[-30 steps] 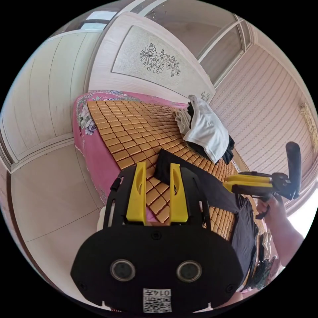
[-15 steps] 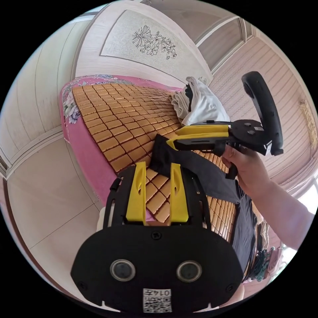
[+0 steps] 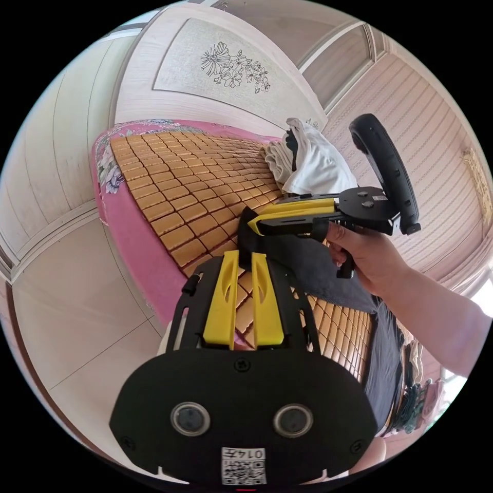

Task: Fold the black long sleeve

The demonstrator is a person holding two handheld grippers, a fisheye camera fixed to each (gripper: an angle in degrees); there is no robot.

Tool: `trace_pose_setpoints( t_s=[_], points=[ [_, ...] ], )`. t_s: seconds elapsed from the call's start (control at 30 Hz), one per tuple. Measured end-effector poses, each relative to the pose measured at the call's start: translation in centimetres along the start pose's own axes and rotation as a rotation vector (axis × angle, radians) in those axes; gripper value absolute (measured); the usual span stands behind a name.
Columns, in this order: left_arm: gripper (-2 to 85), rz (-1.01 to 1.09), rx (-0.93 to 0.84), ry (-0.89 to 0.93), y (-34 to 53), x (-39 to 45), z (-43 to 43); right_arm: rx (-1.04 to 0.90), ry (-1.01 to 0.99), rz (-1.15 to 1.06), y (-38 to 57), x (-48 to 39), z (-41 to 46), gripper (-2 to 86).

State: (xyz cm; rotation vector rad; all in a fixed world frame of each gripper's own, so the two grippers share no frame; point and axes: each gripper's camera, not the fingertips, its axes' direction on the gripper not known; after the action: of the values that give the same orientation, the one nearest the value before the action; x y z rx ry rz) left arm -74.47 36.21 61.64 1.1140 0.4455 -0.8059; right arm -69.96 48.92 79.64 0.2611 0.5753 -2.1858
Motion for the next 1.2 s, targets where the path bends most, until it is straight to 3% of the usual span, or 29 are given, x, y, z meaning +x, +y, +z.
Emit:
trace_pose_setpoints(
  t_s=[0.37, 0.6, 0.83, 1.0, 1.2],
  points=[
    [-0.4, 0.085, -0.030, -0.091, 0.1, 2.7, 1.1, -0.008, 0.015, -0.024, 3.4, -1.2, 0.1, 2.1],
    [-0.7, 0.054, 0.007, -0.030, 0.9, 3.1, 1.3, 0.015, 0.006, 0.017, 8.0, -0.9, -0.4, 0.4],
    [-0.5, 0.200, 0.136, 0.040, 1.2, 7.2, -0.3, 0.201, 0.085, 0.129, 18.5, 0.3, -5.4, 0.0],
    [-0.8, 0.373, 0.219, 0.358, 2.1, 14.9, -1.6, 0.373, 0.135, 0.341, 31.5, 2.8, -13.6, 0.0],
    [-1.0, 0.686, 0.168, 0.786, 6.8, 28.5, -4.1, 0.530, 0.273, 0.574, 52.6, 0.5, -25.8, 0.0]
  ],
)
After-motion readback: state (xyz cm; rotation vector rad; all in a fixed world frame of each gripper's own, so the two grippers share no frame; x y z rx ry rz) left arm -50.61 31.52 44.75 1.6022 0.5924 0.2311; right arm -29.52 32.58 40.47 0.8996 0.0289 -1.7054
